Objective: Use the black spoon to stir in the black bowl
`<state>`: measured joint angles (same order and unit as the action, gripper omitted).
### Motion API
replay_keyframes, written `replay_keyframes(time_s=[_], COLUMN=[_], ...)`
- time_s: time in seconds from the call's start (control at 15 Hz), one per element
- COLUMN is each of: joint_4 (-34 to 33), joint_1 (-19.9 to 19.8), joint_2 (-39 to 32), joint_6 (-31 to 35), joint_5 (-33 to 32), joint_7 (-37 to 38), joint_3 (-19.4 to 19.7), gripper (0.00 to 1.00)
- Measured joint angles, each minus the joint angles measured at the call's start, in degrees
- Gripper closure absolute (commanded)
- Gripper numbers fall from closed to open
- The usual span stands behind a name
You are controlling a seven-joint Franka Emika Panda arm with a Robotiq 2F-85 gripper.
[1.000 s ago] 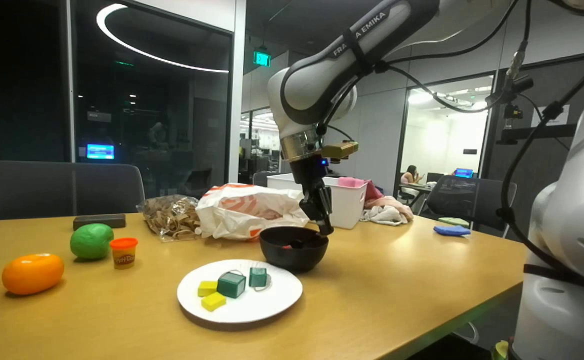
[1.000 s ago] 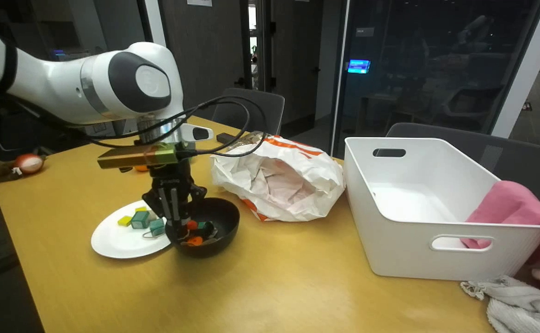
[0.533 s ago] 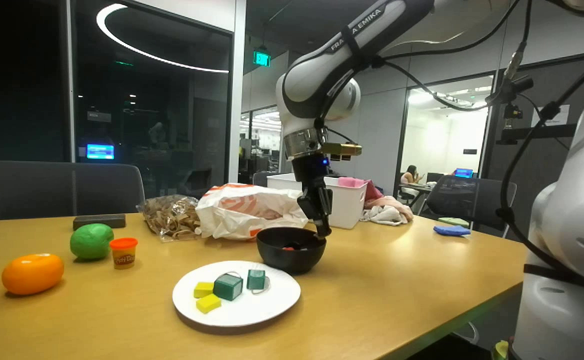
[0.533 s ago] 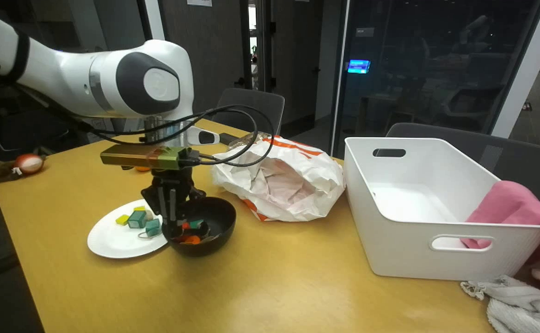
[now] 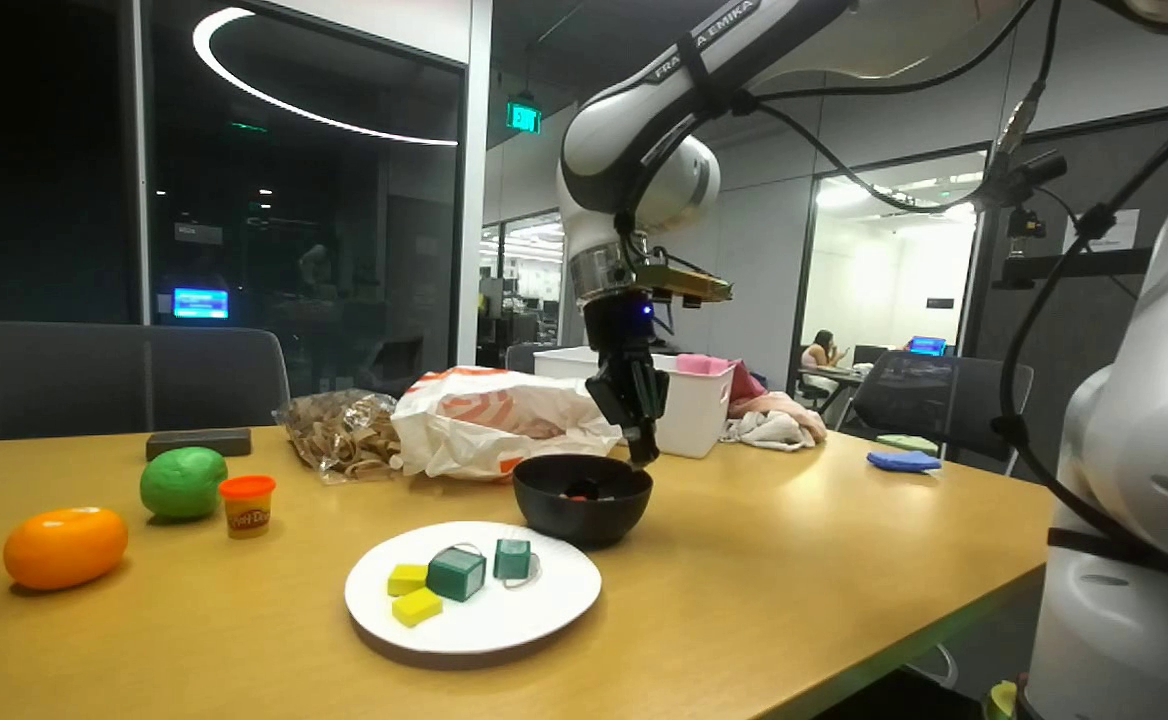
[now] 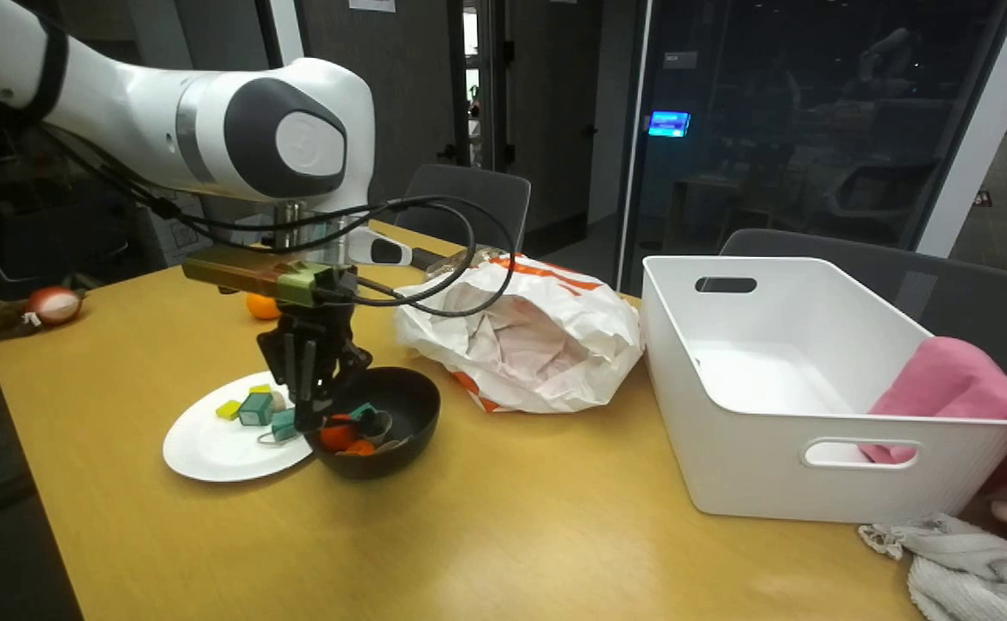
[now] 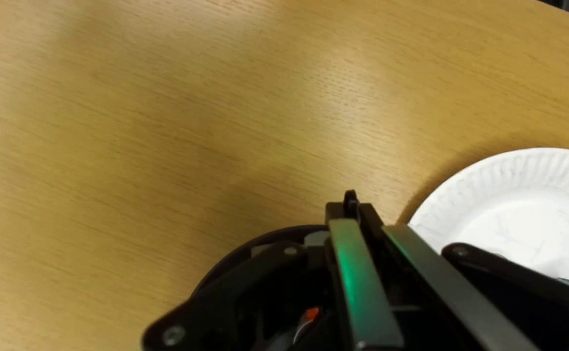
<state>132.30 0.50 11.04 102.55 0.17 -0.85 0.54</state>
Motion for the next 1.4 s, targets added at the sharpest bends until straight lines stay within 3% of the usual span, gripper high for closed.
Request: replay_keyframes(time_s=[0.47,1.4], joint_4=[-1.7,-1.9], joint_1=[0.0,0.3], joint_2=[-1.3,-4.2], joint_6=[-6.4,-0.4], joint_5=[1.0,-4.1], joint_7=[0.2,-0.1], joint_3=[0.0,-1.2], gripper=[0.92,0.92])
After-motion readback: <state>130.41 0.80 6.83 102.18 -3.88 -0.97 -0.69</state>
